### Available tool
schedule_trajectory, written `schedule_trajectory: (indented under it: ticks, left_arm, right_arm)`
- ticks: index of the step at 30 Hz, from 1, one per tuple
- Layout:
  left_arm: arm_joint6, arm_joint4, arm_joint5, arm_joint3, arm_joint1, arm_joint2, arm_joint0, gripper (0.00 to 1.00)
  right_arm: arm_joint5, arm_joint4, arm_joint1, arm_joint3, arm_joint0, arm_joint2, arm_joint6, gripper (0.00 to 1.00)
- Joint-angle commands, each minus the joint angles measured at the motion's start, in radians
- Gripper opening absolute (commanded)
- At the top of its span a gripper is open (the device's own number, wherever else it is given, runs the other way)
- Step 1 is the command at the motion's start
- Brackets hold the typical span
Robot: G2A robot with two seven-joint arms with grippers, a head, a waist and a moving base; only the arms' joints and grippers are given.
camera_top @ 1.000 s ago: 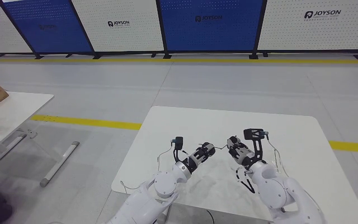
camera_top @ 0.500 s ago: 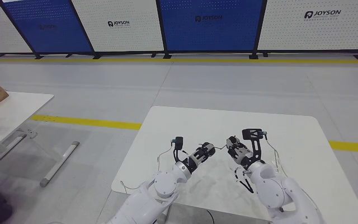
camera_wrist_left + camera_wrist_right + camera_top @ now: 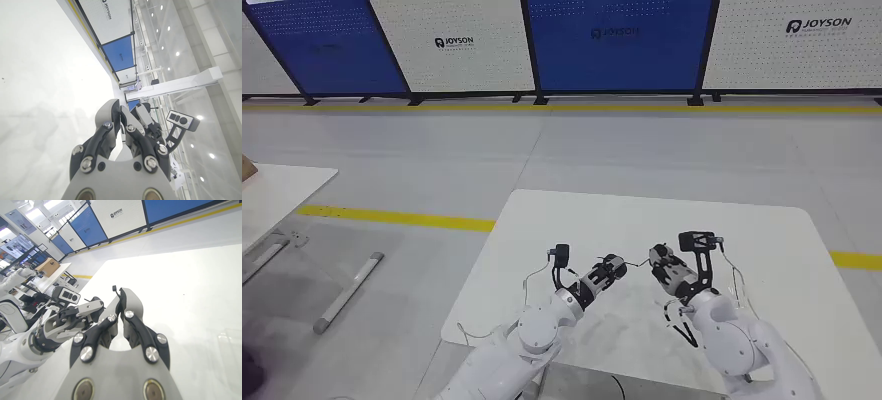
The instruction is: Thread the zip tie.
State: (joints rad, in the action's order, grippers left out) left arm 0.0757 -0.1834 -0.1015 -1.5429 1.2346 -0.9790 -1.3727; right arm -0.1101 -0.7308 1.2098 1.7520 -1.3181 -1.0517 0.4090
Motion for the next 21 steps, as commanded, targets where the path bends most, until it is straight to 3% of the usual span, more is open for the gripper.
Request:
schedule_trajectory:
  ticks: [1,21]
  left_arm:
    - [0.000,0.000,0.000,0.000,0.000,0.000,0.000,0.00]
    - [0.000,0.000,0.000,0.000,0.000,0.000,0.000,0.00]
  right_arm:
    - [0.001,-0.001,0.002,-0.003,0.003,0.003,0.004,0.00]
    - [0.010,-0.004,0.012,-0.015,0.001,-0.012,-0.002,0.00]
